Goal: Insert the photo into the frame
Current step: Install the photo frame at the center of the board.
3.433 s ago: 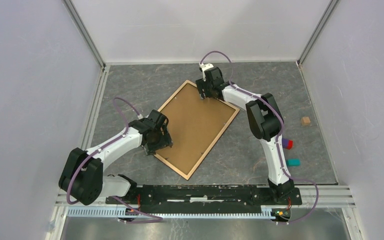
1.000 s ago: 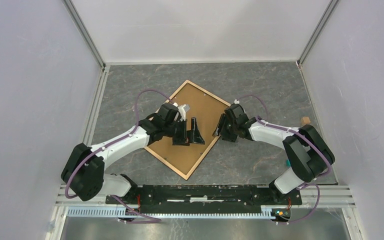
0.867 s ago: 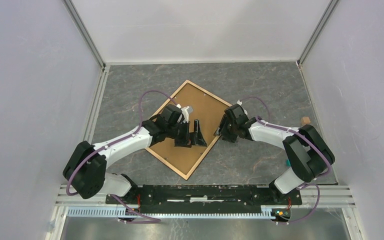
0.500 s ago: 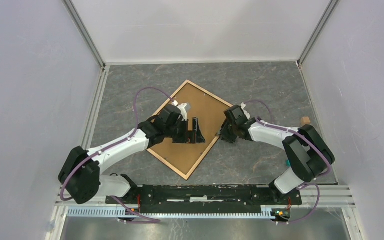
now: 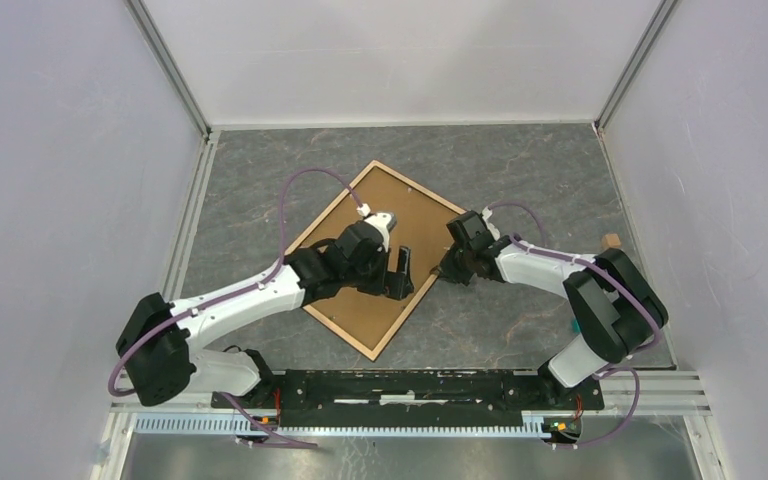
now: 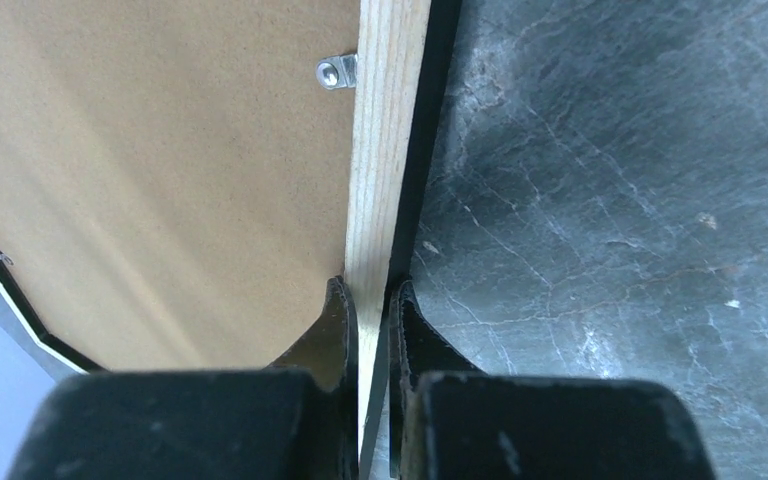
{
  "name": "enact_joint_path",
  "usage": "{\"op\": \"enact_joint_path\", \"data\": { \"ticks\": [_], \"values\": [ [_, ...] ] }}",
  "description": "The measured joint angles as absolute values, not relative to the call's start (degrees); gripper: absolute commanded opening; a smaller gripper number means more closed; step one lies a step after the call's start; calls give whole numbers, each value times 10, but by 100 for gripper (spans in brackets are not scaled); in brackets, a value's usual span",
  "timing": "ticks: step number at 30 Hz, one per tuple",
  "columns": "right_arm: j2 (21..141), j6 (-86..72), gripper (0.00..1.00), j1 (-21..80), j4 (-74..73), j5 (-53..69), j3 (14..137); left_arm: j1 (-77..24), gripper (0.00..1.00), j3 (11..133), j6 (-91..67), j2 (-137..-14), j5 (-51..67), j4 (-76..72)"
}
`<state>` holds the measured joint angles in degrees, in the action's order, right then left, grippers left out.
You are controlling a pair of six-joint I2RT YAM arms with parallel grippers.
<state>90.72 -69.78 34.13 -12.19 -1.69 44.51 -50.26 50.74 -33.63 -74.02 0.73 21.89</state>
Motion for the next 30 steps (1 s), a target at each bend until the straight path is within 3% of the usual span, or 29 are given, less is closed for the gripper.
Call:
{"op": "enact_joint_path", "data": {
  "ticks": [12, 23, 30],
  "values": [
    [865, -710, 0, 344, -216, -4, 449, -651, 100, 578, -320, -807, -194, 296],
    [804, -733, 0, 344, -224, 39, 441, -742, 100, 637, -310, -913, -257, 312],
    [766, -757, 0, 334, -187, 76, 408, -747, 100, 637, -284, -924, -328, 314]
  ]
}}
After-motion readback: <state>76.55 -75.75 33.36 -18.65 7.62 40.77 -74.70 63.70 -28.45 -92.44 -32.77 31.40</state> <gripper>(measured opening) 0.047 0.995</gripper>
